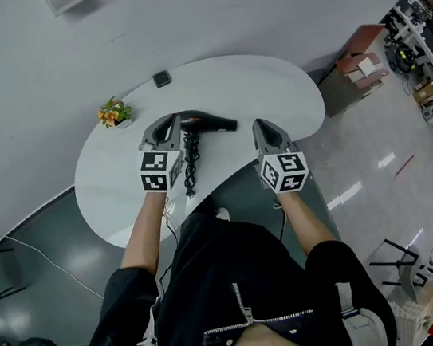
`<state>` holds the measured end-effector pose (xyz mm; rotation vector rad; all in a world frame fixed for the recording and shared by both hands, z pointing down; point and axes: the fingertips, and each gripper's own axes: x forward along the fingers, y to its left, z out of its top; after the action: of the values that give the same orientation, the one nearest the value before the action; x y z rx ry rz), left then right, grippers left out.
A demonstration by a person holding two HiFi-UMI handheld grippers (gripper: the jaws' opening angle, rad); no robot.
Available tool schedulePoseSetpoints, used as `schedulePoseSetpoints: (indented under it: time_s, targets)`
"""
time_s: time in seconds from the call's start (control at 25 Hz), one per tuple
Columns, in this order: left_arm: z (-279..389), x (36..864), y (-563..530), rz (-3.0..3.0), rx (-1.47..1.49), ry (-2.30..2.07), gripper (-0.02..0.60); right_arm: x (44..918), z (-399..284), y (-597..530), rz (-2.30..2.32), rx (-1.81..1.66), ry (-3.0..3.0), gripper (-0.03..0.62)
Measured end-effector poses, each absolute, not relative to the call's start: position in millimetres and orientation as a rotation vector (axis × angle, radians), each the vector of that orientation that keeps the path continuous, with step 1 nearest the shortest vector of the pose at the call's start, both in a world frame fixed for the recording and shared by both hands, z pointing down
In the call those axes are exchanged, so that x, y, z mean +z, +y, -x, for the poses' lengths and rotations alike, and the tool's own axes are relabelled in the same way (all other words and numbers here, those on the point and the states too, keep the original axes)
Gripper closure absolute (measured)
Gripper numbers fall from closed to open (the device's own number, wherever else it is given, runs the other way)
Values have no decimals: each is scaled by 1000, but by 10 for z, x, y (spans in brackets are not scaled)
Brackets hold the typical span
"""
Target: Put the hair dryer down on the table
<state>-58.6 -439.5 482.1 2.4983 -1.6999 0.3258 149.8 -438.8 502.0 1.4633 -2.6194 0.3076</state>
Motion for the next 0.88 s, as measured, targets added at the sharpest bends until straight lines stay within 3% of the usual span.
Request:
schedulePoseSetpoints:
  time_s: [0.88]
  targets:
    - [675, 4836, -4244, -2480, 339, -1741, 560, 4935, -1414, -4302, -1426, 255, -2645, 600]
